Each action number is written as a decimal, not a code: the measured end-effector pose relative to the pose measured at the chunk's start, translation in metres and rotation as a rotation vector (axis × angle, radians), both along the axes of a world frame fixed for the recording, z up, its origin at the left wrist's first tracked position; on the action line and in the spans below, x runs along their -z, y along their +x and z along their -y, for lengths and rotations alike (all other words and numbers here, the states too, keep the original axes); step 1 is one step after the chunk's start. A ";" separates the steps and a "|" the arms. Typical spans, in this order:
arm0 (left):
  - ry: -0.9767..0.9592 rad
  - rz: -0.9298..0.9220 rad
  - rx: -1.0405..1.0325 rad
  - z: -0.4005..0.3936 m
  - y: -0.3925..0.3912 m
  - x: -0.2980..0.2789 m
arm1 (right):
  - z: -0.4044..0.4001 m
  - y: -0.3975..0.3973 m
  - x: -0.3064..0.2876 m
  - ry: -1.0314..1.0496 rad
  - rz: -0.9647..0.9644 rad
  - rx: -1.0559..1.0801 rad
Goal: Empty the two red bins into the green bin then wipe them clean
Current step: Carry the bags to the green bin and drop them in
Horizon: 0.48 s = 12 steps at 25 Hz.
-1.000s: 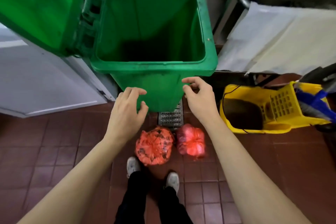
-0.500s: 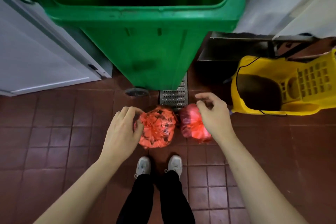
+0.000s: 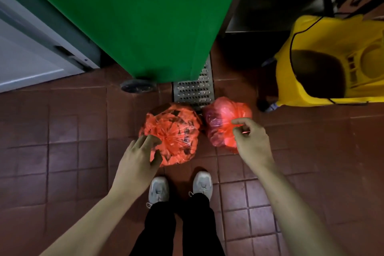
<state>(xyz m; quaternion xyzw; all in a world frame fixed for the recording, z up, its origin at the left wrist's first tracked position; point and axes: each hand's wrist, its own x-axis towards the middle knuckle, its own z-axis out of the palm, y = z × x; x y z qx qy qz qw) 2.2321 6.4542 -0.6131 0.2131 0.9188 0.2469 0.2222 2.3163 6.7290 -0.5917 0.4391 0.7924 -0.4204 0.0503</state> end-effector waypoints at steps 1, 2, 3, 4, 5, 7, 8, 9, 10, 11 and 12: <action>-0.004 0.011 0.009 -0.003 0.002 0.013 | -0.002 0.003 0.013 0.000 0.020 0.009; -0.004 0.016 0.020 -0.005 0.004 0.026 | -0.004 0.007 0.026 0.000 0.039 0.020; -0.002 0.016 0.032 -0.007 0.007 0.039 | -0.006 0.010 0.038 0.004 0.052 0.031; -0.006 0.012 0.052 -0.009 0.009 0.051 | -0.009 0.012 0.050 0.013 0.060 0.036; -0.015 0.001 0.073 -0.011 0.012 0.064 | -0.011 0.014 0.061 0.021 0.069 0.040; -0.041 -0.013 0.114 -0.014 0.015 0.086 | -0.013 0.015 0.081 0.024 0.085 0.031; -0.055 -0.012 0.136 -0.016 0.017 0.097 | -0.013 0.015 0.090 0.029 0.087 0.012; -0.070 -0.015 0.161 -0.019 0.018 0.108 | -0.013 0.016 0.101 0.035 0.088 -0.011; -0.088 -0.018 0.184 -0.021 0.017 0.119 | -0.013 0.016 0.111 0.040 0.093 -0.037; -0.109 -0.023 0.207 -0.023 0.017 0.129 | -0.013 0.016 0.122 0.047 0.104 -0.061; -0.129 -0.033 0.229 -0.025 0.017 0.139 | -0.013 0.016 0.133 0.055 0.114 -0.083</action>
